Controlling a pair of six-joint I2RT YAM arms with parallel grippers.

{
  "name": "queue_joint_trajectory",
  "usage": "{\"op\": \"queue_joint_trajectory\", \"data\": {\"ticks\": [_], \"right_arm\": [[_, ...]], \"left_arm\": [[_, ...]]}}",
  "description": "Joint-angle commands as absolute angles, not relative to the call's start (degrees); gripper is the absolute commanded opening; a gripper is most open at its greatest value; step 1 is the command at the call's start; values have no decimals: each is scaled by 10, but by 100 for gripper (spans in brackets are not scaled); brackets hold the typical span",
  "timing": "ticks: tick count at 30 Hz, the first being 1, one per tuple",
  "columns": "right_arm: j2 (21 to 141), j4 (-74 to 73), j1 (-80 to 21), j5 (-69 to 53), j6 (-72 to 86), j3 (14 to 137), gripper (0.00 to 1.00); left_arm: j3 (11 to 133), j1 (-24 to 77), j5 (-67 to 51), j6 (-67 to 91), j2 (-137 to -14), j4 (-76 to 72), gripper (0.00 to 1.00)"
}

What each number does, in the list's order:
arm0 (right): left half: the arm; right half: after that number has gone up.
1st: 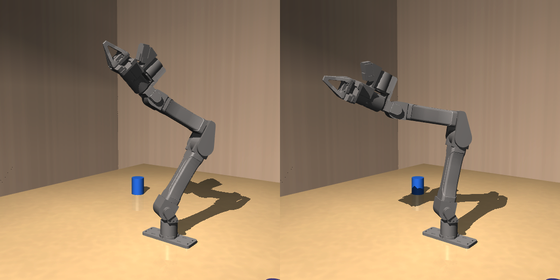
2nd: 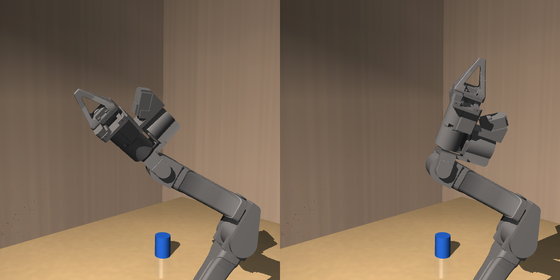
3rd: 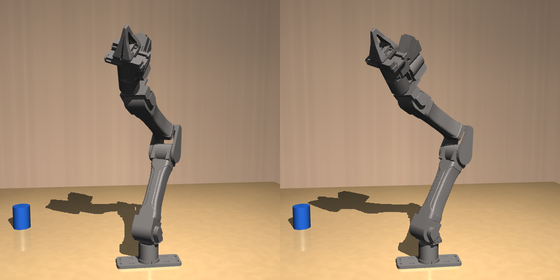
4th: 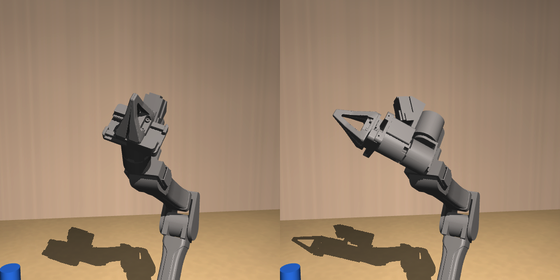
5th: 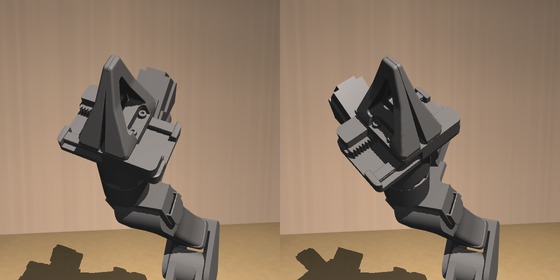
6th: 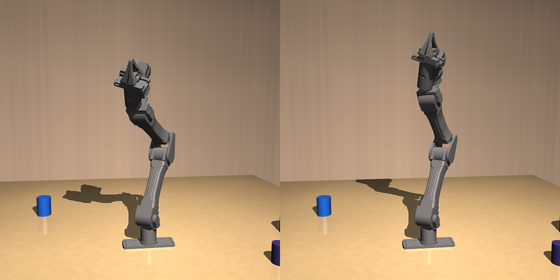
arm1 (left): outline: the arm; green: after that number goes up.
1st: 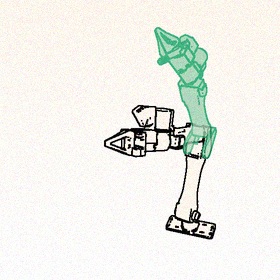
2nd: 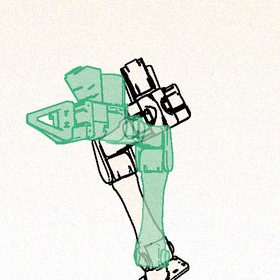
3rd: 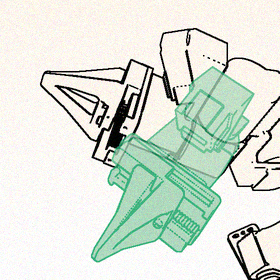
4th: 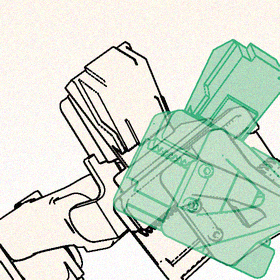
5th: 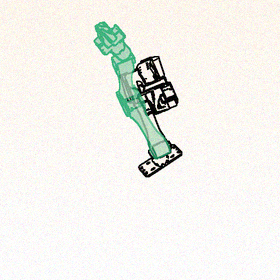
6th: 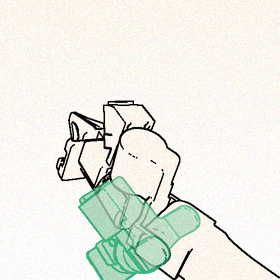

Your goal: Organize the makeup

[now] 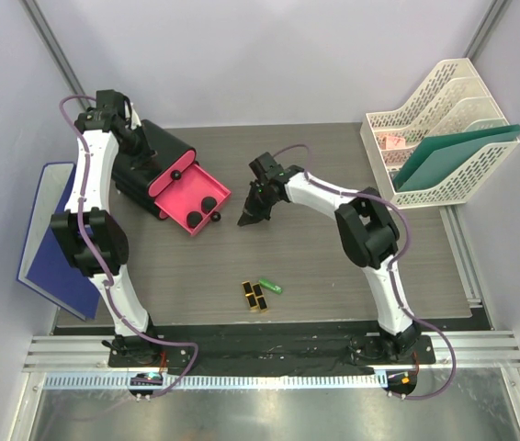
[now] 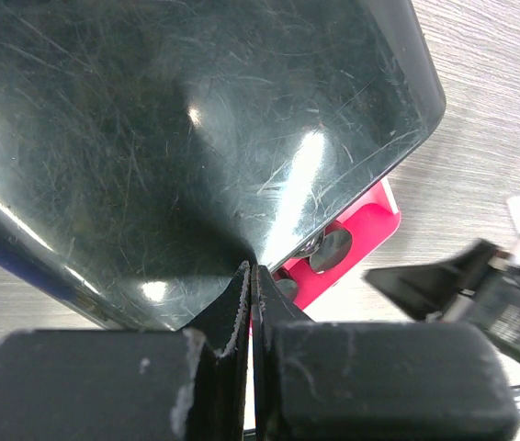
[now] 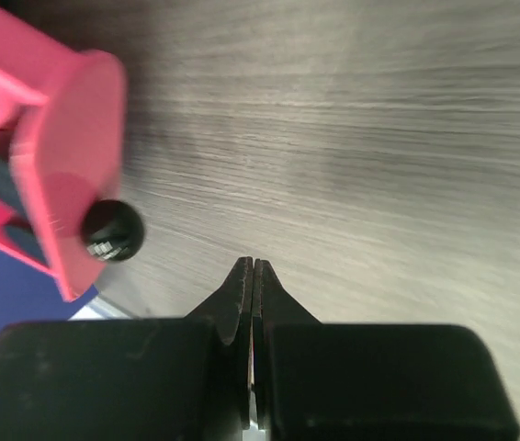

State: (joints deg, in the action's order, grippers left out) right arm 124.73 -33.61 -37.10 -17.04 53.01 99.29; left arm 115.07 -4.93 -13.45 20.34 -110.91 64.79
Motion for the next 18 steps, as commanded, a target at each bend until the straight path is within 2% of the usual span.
{"op": "queue_joint_trajectory", "data": {"ticks": [1, 8, 18], "right_arm": [[1288, -290, -388, -240, 562, 1026, 1], [1364, -277, -412, -274, 585, 1135, 1], [1346, -144, -417, -303, 624, 1123, 1]], "left_arm": [[1150, -48, -104, 185, -1135, 693, 0], [1150, -48, -99, 185, -1135, 694, 0], [1149, -48, -95, 184, -1134, 696, 0]]}}
